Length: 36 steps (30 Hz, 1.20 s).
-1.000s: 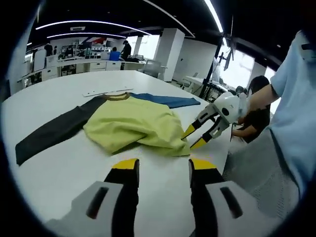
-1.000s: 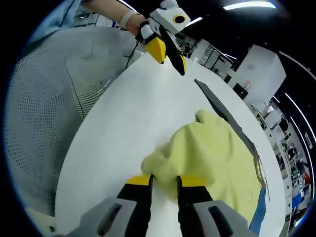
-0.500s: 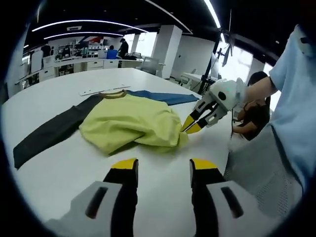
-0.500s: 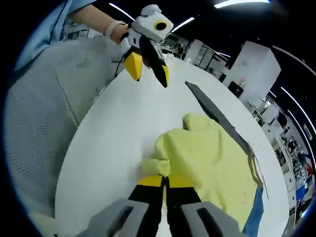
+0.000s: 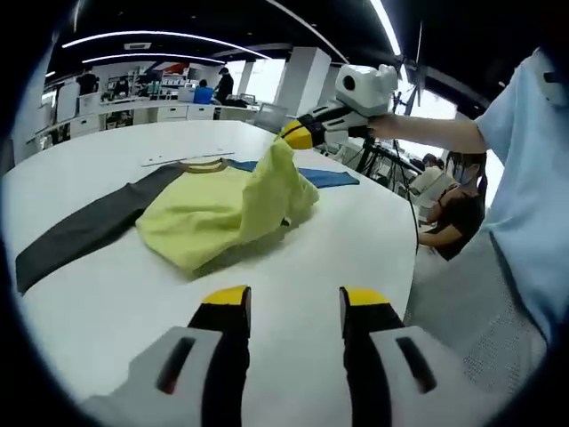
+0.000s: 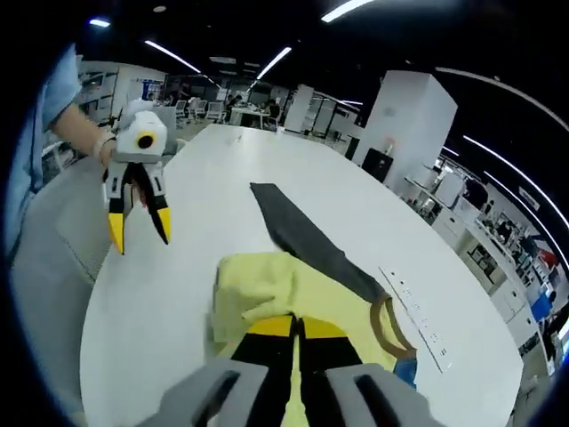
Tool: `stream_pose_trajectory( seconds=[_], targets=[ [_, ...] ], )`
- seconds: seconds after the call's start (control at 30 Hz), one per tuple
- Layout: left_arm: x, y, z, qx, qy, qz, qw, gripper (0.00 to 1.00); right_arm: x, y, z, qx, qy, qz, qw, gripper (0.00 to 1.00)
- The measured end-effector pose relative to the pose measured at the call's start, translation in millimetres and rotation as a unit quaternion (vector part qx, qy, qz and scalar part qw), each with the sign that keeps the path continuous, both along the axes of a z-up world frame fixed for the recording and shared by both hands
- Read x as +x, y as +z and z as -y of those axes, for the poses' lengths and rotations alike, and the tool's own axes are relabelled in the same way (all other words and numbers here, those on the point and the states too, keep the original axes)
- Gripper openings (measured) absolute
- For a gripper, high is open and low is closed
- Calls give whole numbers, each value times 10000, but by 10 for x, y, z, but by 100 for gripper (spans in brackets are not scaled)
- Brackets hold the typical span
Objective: Fold the garment on the visible template until the final outline fits inside the template.
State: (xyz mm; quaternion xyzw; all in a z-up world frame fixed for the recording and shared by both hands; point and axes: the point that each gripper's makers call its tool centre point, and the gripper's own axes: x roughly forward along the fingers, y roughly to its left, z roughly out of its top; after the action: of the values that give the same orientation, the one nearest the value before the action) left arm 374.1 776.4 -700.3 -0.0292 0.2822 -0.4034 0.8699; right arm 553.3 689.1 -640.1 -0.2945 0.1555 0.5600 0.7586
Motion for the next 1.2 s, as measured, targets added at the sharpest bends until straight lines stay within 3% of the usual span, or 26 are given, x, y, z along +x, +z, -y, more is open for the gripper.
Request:
stream_pose_trajectory(
  seconds=[0.17, 0.5, 0.73, 0.8, 0.93, 1.2],
  targets=[
    [0, -36, -38, -24, 73, -75, 9999, 36, 383, 4, -10, -82, -280, 25, 9996, 0],
    [57, -93, -34, -92, 147, -196, 9997, 35, 1054, -408, 37, -376, -928, -351, 9944, 0],
    [152, -113, -24, -178, 166, -235, 9994, 35, 1224, -698, 118, -583, -1215, -538, 9894, 0],
    [179, -117, -21, -189, 174, -244, 9994, 34, 1360, -810, 129, -678, -1240, -559, 9884, 0],
    [218, -114, -15, -235, 197, -265, 9992, 34, 1383, -909, 160, -548, -1544, -899, 9824, 0],
    [239, -127, -18, -262, 235, -309, 9989, 34, 1409, -1109, 214, -710, -1660, -995, 9785, 0]
  ],
)
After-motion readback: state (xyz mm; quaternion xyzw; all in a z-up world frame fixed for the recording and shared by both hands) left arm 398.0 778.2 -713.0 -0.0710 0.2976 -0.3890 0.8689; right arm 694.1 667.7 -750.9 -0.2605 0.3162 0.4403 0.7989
